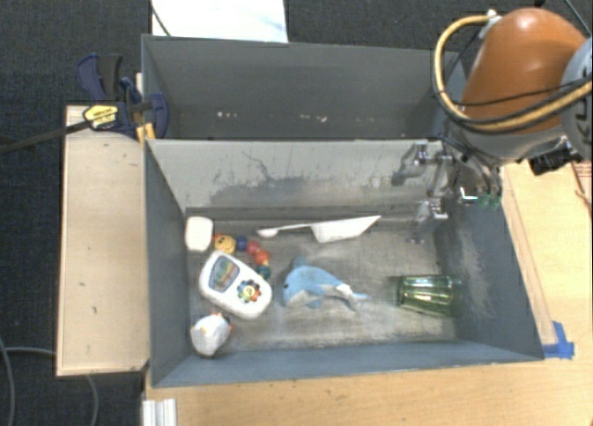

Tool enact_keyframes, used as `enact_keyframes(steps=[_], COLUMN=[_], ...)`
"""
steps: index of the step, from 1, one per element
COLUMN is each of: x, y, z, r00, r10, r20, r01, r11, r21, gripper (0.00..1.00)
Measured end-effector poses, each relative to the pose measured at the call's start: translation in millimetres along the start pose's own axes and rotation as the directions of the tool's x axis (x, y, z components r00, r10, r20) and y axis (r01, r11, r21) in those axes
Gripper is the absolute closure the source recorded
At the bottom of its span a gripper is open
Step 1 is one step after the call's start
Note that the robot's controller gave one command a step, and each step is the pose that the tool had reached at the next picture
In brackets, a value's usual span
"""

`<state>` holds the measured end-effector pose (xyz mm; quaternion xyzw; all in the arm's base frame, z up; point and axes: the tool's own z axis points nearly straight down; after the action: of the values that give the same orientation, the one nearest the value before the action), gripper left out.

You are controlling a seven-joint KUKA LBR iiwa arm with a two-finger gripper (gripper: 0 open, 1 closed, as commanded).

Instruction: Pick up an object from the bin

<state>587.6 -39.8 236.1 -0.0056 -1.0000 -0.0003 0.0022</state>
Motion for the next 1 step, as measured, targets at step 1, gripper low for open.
enact_keyframes(steps=[1], x=[-1.4], y=[0.2], z=[-4.9], r00=[1.0], r10=[-0.001], r20=[0.009], r01=[0.001], r11=[1.0], r21=[0.001], gripper=[0.0])
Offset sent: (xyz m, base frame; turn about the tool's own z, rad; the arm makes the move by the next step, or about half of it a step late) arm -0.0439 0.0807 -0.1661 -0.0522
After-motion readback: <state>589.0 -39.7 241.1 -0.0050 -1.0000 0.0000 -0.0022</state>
